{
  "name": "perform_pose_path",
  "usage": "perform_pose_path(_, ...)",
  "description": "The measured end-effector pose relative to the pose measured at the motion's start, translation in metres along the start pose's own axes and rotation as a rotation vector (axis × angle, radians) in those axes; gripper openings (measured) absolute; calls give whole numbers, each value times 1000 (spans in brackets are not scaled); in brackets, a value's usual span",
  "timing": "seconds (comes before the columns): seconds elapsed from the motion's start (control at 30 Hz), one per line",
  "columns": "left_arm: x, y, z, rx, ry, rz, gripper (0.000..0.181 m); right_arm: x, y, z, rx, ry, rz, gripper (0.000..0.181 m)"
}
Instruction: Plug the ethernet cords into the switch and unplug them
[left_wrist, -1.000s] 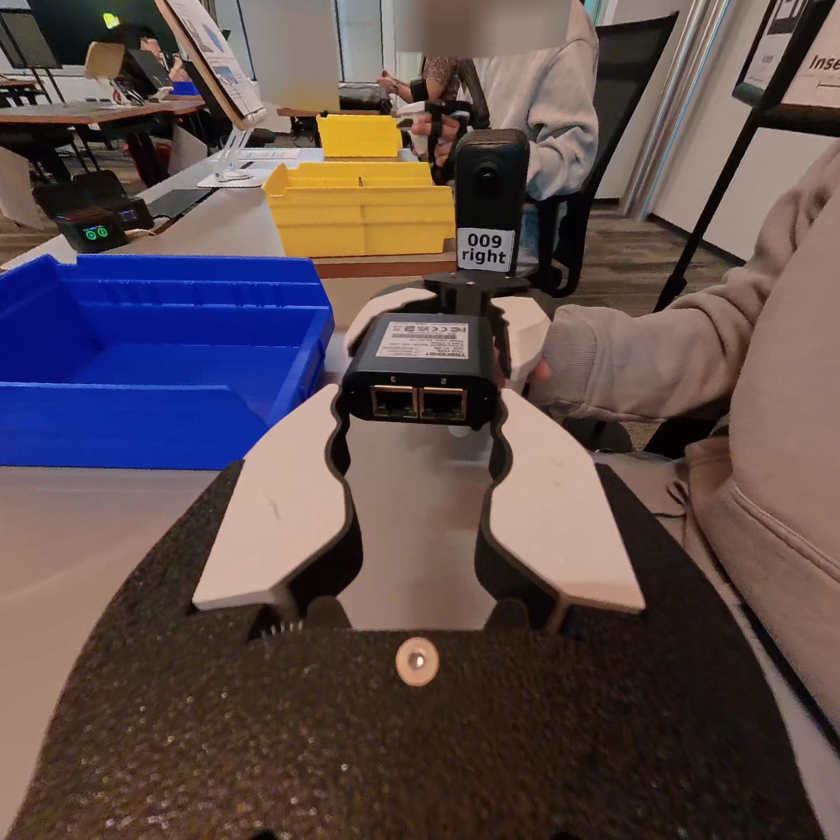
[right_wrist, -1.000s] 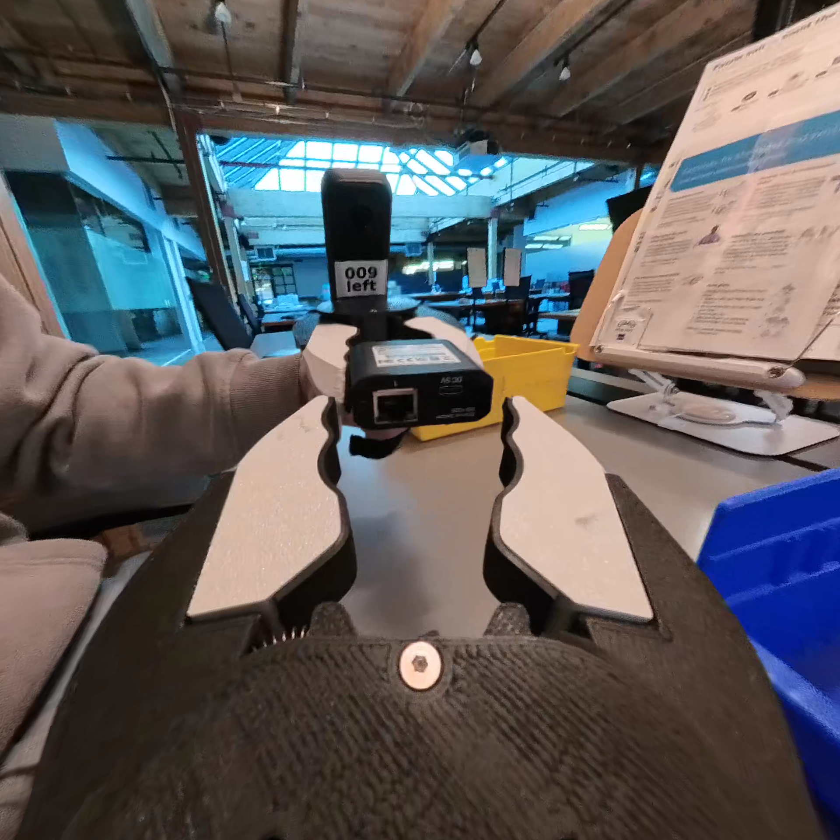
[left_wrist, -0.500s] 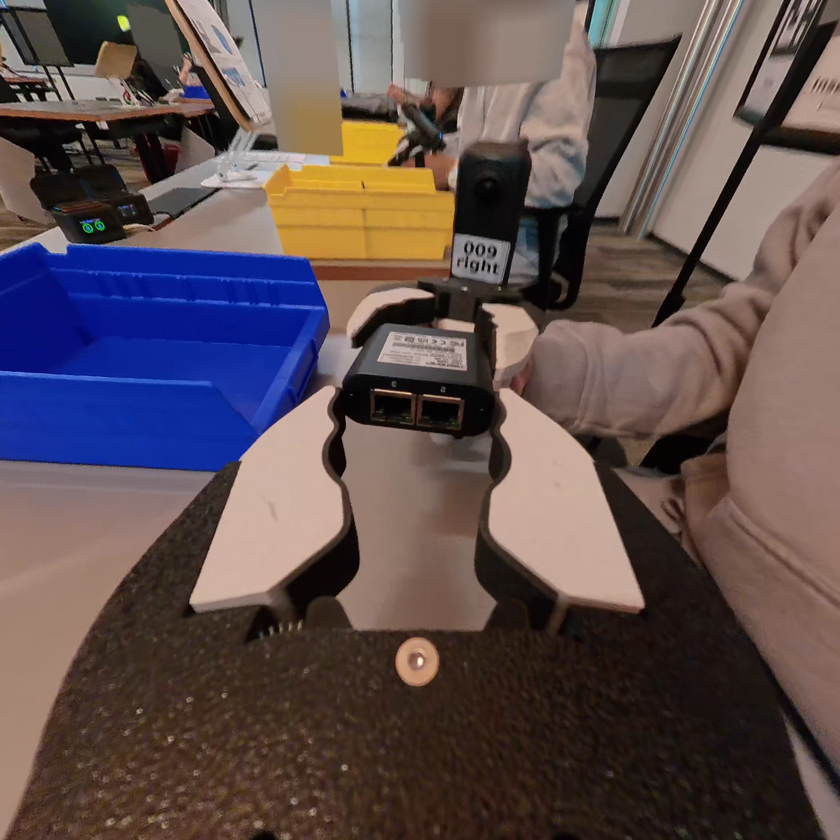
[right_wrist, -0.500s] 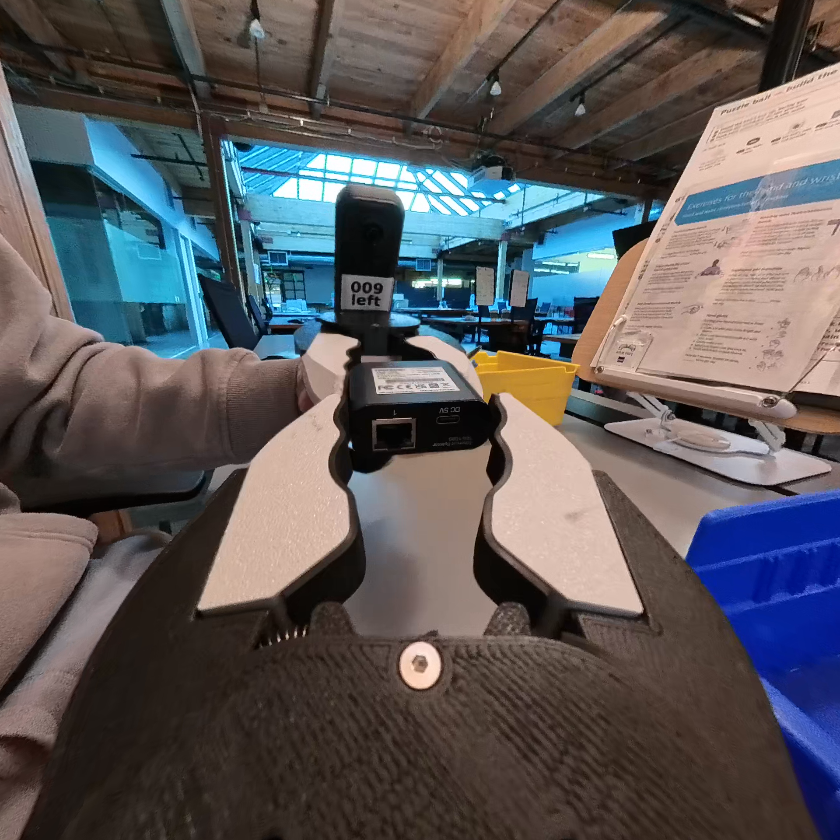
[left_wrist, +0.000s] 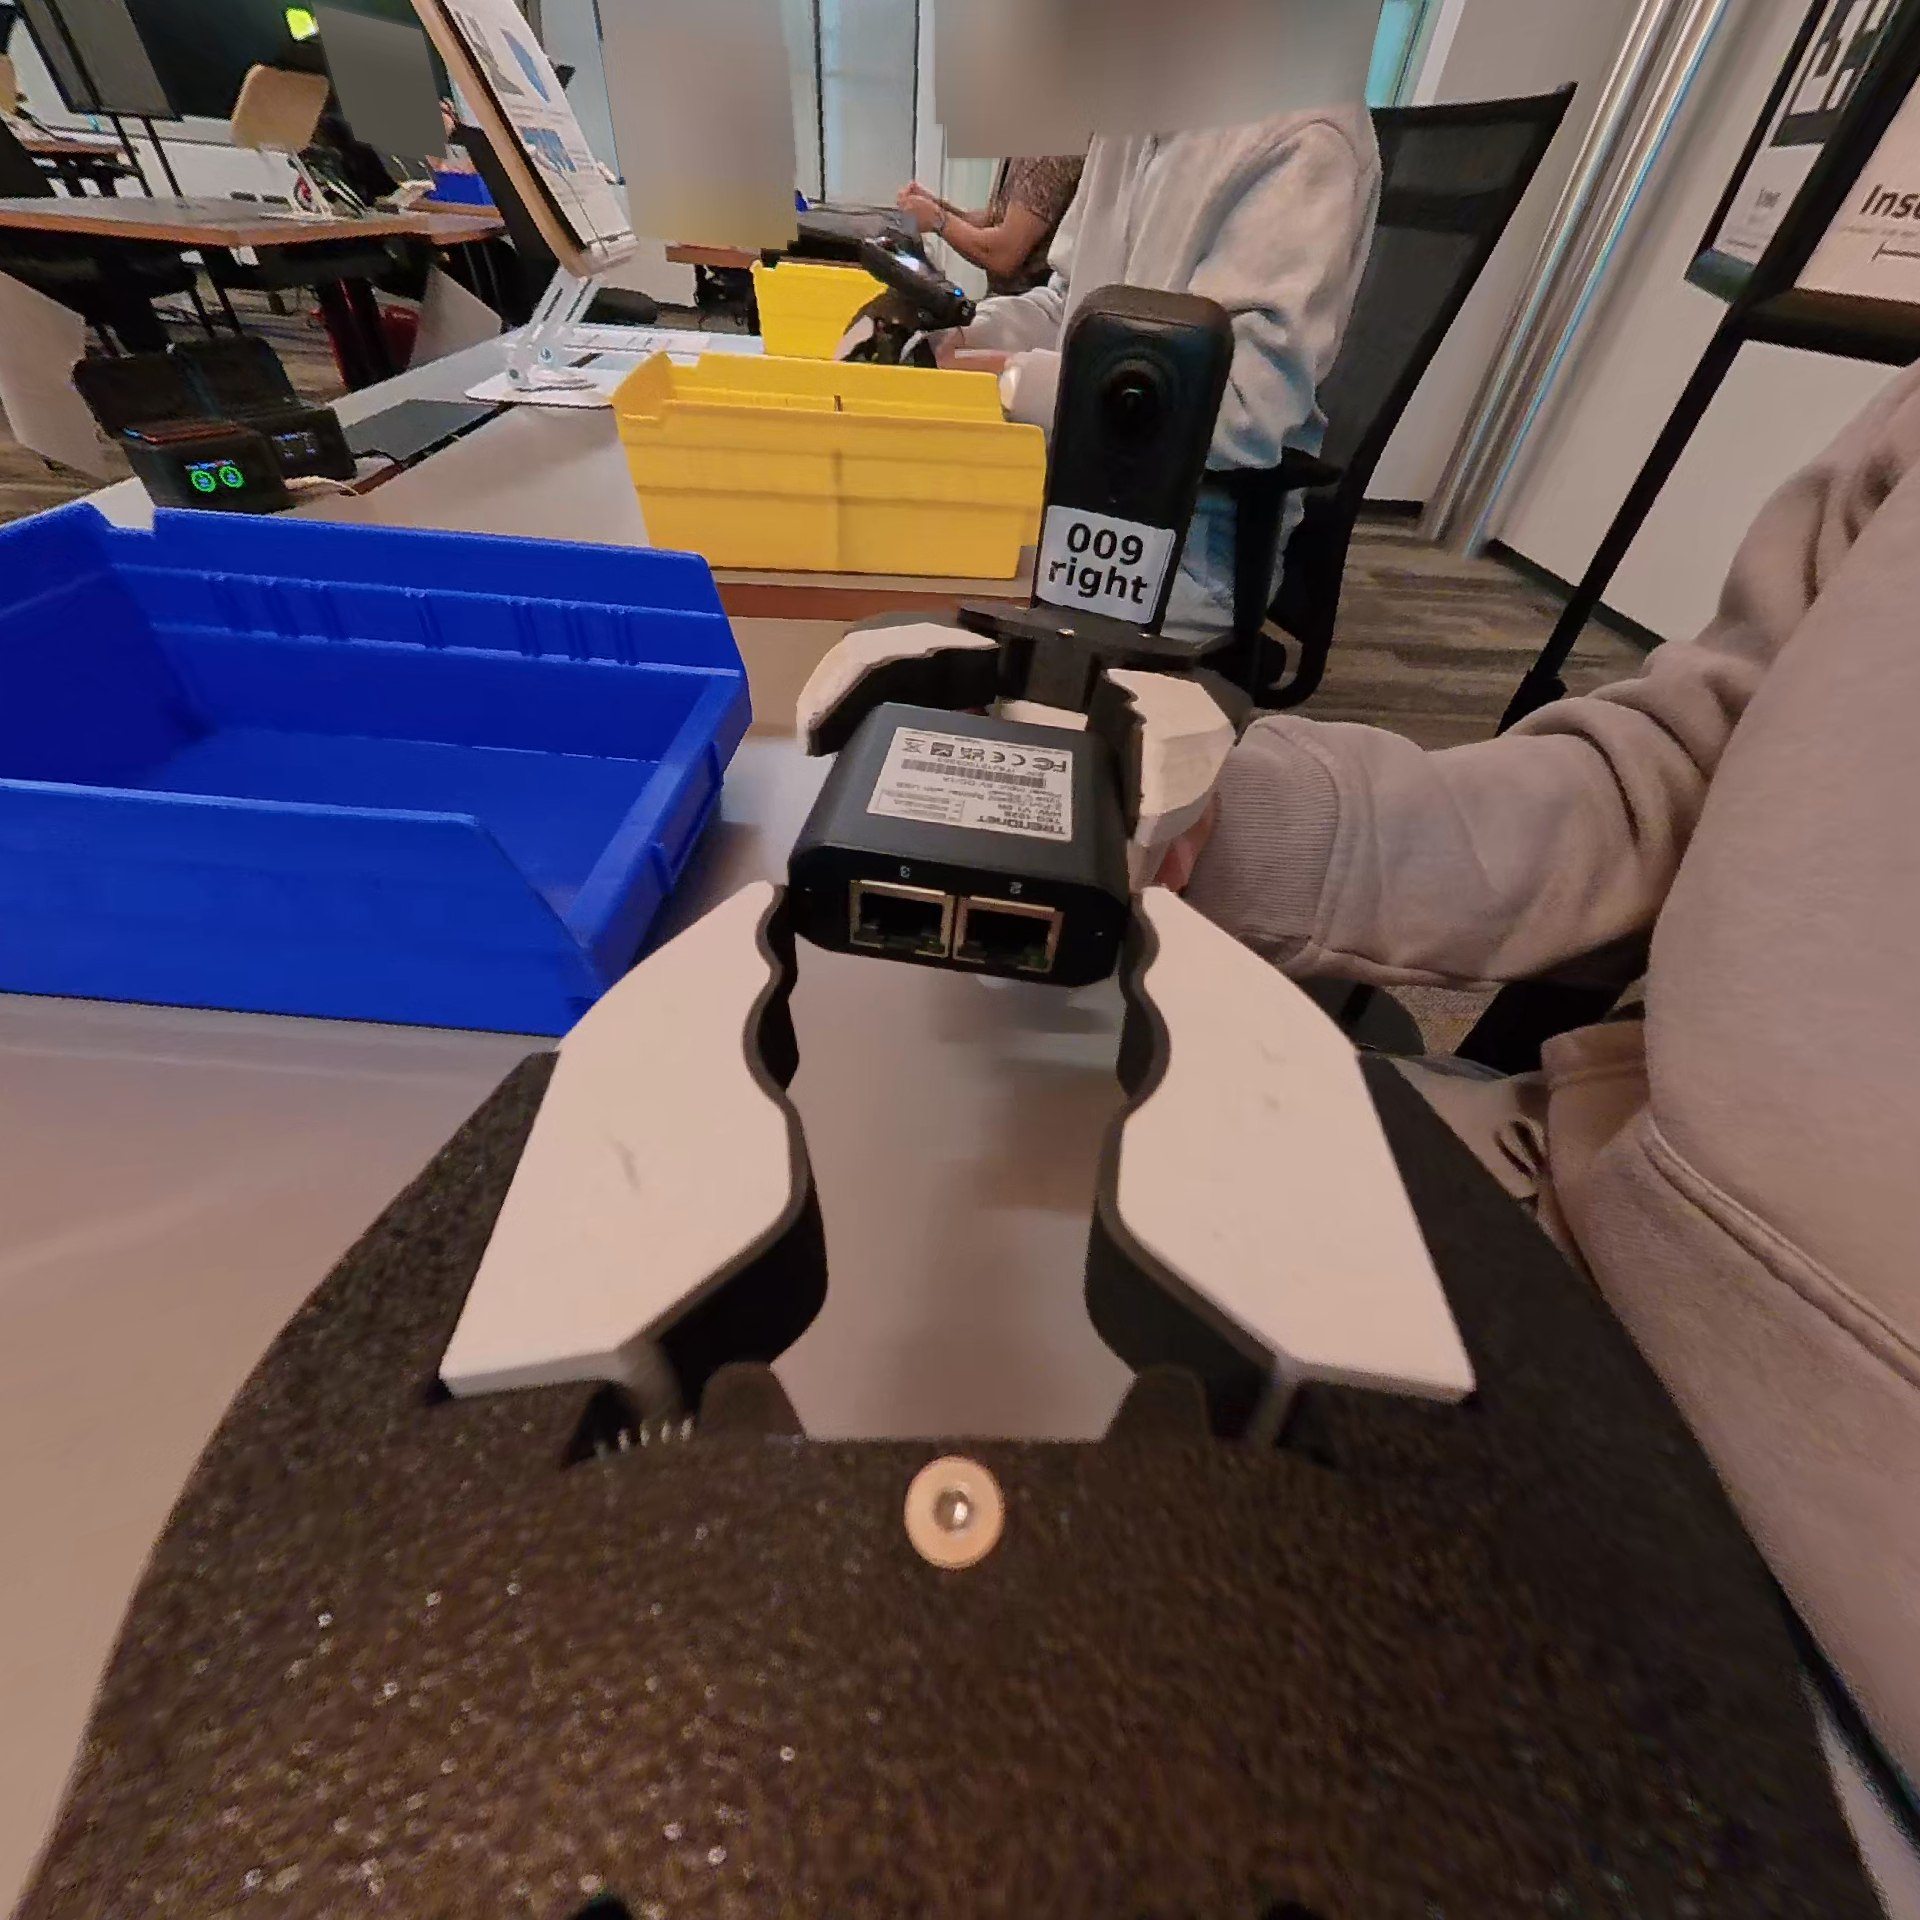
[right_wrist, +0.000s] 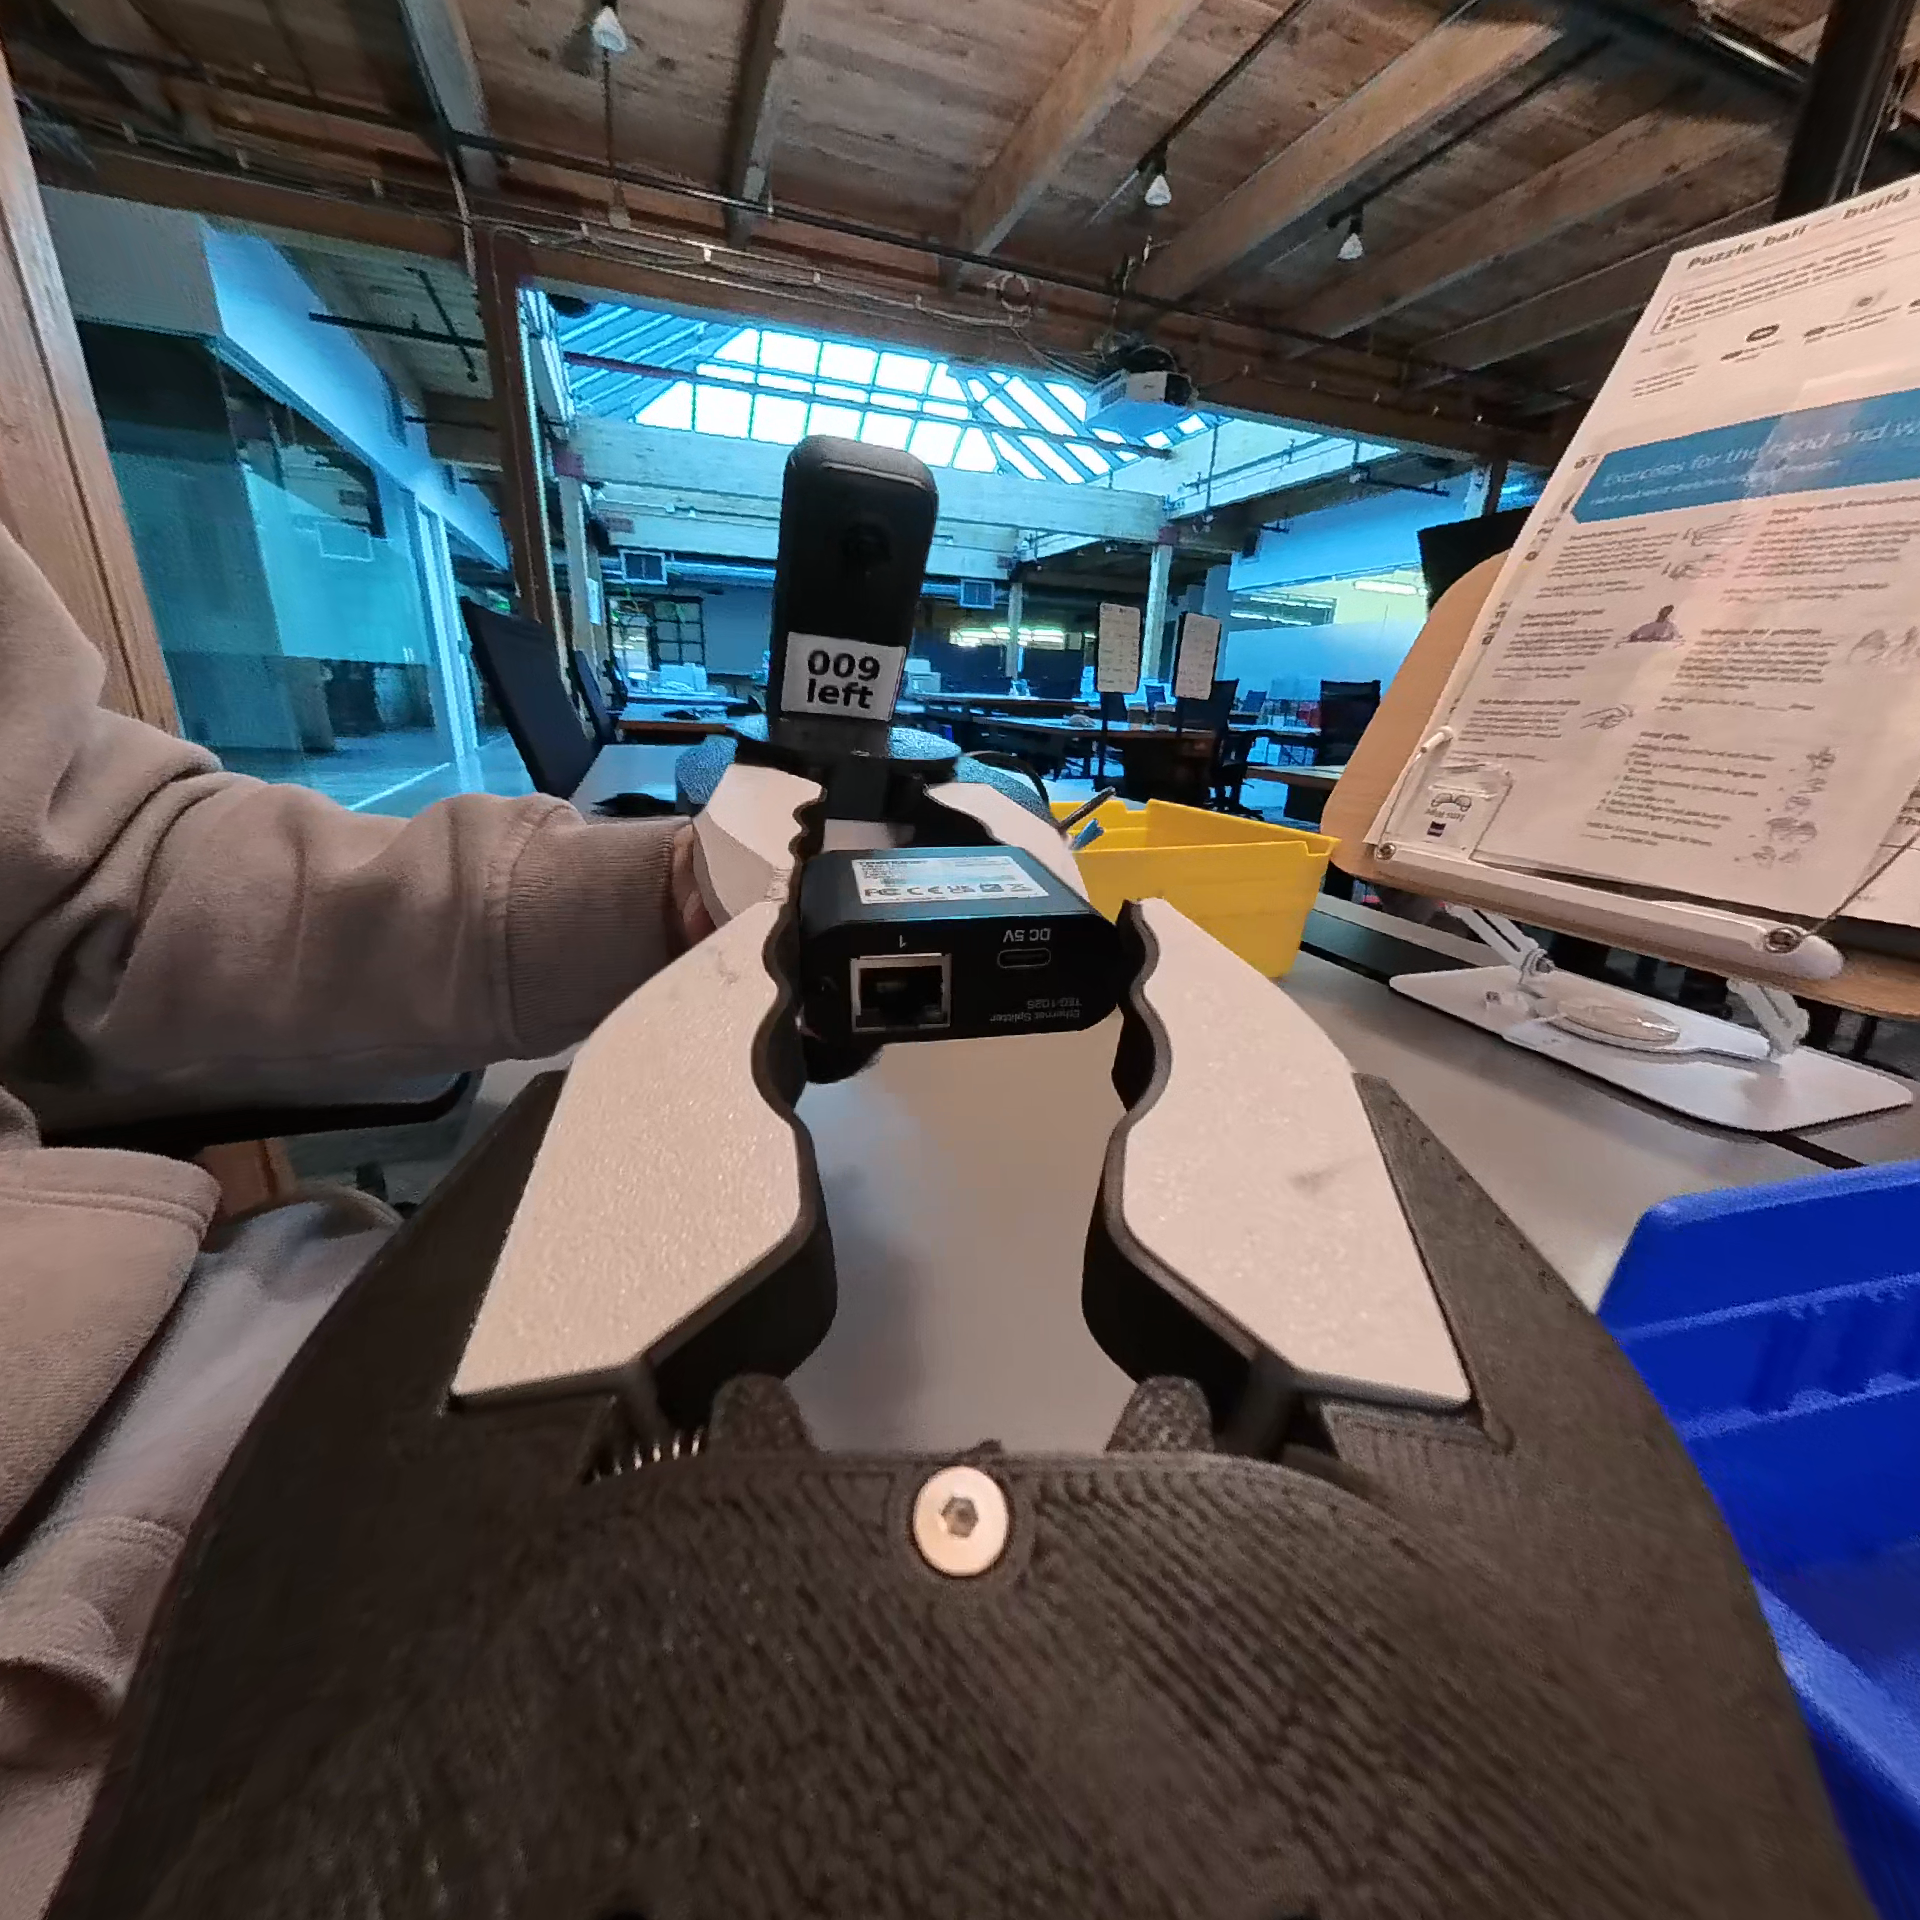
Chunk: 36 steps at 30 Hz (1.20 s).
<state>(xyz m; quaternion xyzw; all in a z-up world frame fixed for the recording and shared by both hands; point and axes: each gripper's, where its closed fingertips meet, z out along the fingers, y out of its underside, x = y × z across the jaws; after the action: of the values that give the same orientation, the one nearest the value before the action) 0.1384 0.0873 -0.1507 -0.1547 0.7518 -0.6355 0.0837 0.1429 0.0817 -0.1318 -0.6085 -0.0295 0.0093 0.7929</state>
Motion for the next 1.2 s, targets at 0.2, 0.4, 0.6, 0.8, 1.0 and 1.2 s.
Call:
perform_pose_path(0.2, 0, 8, 3, -93, -16, 33, 58, -1, 7, -5, -33, -11, 13, 58)
perform_pose_path(0.4, 4, 9, 15, -126, 14, 51, 58, -4, 7, 0, -17, -8, 28, 65)
perform_pose_path(0.6, 3, -3, 18, -38, 14, 45, 58, -3, 0, -5, 36, -31, 91, 62)
perform_pose_path(0.8, -1, -5, 19, -9, -5, 24, 58, 1, 1, -9, 45, -15, 81, 67)
perform_pose_path(1.0, 1, -4, 19, -2, 1, 24, 58, 1, 2, -11, 26, -31, 58, 62)
perform_pose_path(1.2, 7, -15, 22, 16, -19, -82, 73, 0, -8, -21, 104, -71, 50, 62)
